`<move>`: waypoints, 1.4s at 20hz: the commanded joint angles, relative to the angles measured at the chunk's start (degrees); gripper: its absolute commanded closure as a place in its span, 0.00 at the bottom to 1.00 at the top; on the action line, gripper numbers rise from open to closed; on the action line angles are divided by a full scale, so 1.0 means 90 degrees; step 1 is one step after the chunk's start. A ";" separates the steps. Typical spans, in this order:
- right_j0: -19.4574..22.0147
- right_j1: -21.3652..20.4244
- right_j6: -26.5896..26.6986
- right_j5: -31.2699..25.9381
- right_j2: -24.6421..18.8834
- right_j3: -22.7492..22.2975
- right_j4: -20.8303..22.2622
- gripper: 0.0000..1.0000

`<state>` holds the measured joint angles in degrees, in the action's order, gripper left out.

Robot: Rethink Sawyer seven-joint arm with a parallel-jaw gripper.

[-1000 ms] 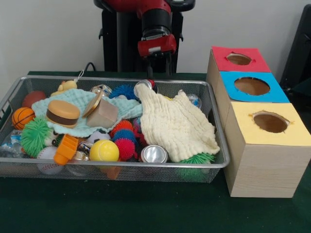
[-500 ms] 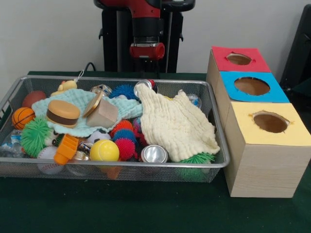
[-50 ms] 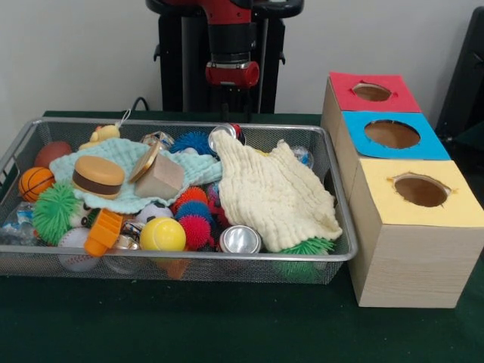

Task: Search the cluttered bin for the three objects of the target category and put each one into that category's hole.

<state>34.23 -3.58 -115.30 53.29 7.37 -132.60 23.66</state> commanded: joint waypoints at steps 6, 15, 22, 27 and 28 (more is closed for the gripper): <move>-0.0375 0.0905 -0.0579 -0.2599 0.0339 -0.1044 0.0122 0.00; -0.1364 0.2955 -0.2064 0.0610 0.0931 -0.1160 0.0170 0.00; -0.1329 0.3097 -0.1555 0.1130 0.1142 -0.1443 0.0036 0.00; -0.1257 0.2936 -0.1244 0.0879 0.1275 -0.1677 0.0158 0.00; -0.1219 0.2878 -0.1207 0.0793 0.1297 -0.1720 0.0189 0.00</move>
<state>21.98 3.79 -115.58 91.14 12.66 -127.45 16.91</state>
